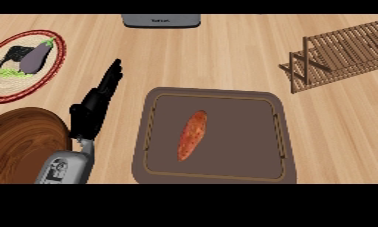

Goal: Pick the lemon from the tray and place it in the tiered shelf

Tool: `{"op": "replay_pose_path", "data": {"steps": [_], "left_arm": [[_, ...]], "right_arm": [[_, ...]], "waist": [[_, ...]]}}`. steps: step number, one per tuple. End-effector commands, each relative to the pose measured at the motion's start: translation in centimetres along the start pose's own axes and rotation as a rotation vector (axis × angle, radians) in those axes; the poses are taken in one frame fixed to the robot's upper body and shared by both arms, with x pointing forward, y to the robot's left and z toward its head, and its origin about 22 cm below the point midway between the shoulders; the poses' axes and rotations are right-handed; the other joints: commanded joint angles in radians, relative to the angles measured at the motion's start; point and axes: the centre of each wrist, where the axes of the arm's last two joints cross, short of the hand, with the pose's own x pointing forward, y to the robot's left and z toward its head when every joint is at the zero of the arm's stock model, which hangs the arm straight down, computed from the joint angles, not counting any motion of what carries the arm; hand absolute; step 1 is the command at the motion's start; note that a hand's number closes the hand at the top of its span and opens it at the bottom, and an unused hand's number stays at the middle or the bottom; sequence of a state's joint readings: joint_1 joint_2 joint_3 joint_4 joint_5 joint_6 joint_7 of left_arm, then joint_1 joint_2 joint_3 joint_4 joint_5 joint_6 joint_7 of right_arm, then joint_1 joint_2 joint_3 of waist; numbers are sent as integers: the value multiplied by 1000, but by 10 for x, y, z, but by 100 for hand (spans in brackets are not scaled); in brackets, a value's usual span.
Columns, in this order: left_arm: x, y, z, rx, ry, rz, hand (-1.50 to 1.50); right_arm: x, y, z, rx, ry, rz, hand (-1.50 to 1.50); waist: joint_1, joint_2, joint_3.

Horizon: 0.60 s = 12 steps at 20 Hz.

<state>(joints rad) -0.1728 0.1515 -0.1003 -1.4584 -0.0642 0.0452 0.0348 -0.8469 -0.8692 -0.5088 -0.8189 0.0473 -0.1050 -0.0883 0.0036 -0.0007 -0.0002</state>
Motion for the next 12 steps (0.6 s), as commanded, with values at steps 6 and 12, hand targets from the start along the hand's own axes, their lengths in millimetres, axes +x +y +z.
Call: {"op": "replay_pose_path", "data": {"steps": [6, 12], "left_arm": [[-12, -7, -14, 19, 9, -13, 0], [0, -11, -4, 12, 16, 19, 0]], "right_arm": [[29, -83, -19, -218, 130, -209, -150], [18, -177, -4, -180, 311, -95, -150]], "waist": [[-11, 4, 0], [-6, 4, 2]]}}
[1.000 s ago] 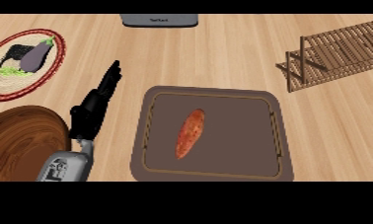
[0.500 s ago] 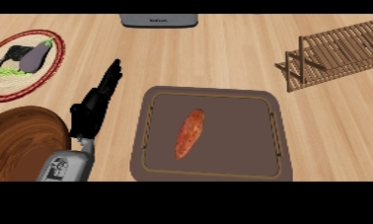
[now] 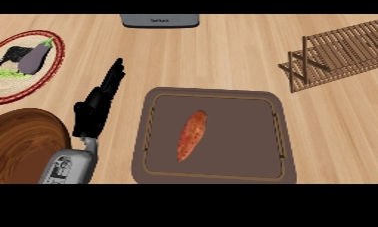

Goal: Pick the lemon from the tray and place it in the tiered shelf

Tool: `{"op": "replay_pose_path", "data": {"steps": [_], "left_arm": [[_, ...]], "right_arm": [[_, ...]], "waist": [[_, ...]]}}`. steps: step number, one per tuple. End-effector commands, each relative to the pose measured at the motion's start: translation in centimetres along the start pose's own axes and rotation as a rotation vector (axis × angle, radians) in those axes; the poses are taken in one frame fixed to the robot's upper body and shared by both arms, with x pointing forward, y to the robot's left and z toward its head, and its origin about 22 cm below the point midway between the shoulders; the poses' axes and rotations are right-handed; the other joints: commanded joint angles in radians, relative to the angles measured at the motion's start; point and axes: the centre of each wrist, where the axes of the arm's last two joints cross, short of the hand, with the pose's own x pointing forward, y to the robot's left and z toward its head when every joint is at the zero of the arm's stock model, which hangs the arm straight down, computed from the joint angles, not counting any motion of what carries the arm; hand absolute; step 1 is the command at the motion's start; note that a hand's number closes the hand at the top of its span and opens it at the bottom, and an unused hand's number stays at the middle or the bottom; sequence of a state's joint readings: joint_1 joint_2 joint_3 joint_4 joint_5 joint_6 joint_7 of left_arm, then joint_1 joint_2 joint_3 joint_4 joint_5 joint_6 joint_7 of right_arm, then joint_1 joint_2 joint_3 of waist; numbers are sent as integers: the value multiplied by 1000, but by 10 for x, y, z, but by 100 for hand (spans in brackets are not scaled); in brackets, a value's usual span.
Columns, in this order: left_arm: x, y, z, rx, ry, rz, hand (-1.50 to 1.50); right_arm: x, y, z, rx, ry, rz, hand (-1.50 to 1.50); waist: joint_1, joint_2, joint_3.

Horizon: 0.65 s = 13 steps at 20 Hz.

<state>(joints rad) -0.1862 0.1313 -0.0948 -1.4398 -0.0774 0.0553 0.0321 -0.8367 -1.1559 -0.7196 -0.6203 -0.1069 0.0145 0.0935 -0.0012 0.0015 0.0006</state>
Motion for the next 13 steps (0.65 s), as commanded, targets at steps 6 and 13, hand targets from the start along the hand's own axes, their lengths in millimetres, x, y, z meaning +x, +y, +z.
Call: {"op": "replay_pose_path", "data": {"steps": [6, 13], "left_arm": [[-9, -1, 11, 15, -6, 4, 0], [11, 7, -1, 17, 7, 11, 0]], "right_arm": [[-17, -122, 19, 50, 121, 151, -150], [-45, -164, 41, 123, 115, 173, -150]], "waist": [[-11, 2, 3], [-20, 3, 9]]}}
